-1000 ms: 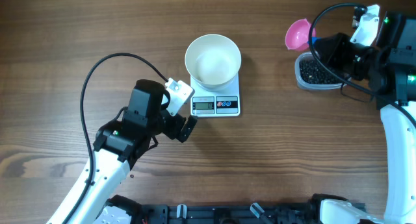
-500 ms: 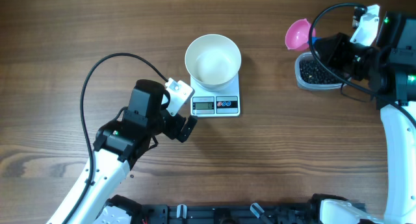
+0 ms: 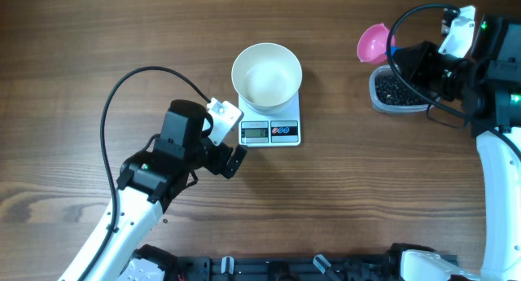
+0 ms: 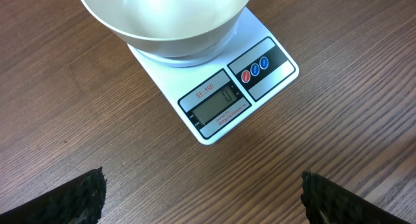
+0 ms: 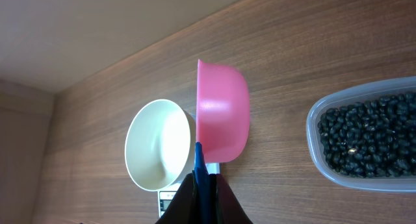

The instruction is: Scoop item into bowl and weigh 150g on scale

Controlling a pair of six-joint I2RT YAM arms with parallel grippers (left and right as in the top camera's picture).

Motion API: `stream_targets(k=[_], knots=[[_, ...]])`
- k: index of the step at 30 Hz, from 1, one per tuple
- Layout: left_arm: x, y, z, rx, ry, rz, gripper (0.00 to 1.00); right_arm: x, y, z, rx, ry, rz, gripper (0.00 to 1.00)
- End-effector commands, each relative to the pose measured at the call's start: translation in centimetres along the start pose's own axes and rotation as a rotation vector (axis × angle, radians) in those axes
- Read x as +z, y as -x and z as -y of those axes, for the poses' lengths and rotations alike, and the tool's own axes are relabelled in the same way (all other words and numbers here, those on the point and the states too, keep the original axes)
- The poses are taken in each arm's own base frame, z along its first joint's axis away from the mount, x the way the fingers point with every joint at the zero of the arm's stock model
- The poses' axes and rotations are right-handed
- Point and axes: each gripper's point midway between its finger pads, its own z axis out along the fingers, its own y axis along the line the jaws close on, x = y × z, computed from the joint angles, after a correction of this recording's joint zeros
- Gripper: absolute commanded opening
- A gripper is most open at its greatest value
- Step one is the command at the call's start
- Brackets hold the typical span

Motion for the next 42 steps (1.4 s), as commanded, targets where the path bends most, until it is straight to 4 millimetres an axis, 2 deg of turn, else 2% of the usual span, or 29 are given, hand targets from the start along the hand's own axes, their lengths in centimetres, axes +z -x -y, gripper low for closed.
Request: stream_targets(k=[1,12,15,24,31,42], knots=[[0.1,-0.1,0.0,0.005,-0.003,-0.003,1.0,-0.4,0.7,-0.2,-0.026,-0.006,0.02,0.04],[0.1,-0.1,0.0,0.005,-0.003,-0.003,1.0,-0.4,0.8,0.1,-0.033,-0.02,0.025,0.04],[0.1,-0.1,0.0,0.005,-0.003,-0.003,1.0,-0.4,0.7,-0.4,-0.121,0.006,0.018,0.04],[0.1,-0.1,-0.1,0.005,-0.003,-0.003,1.0,-0.4,0.0,0.7,-0.16,-0.049,-0.007,0.04],[0.1,-0.1,-0.1,0.005,-0.003,-0.003,1.0,-0.5,0.1,1.0,0.023,-0.068,0.002,0.04],[0.1,-0.1,-0.1,0.005,-0.003,-0.003,1.0,-0.5,0.1,1.4,0.159,-0.093,0.011,0.04]])
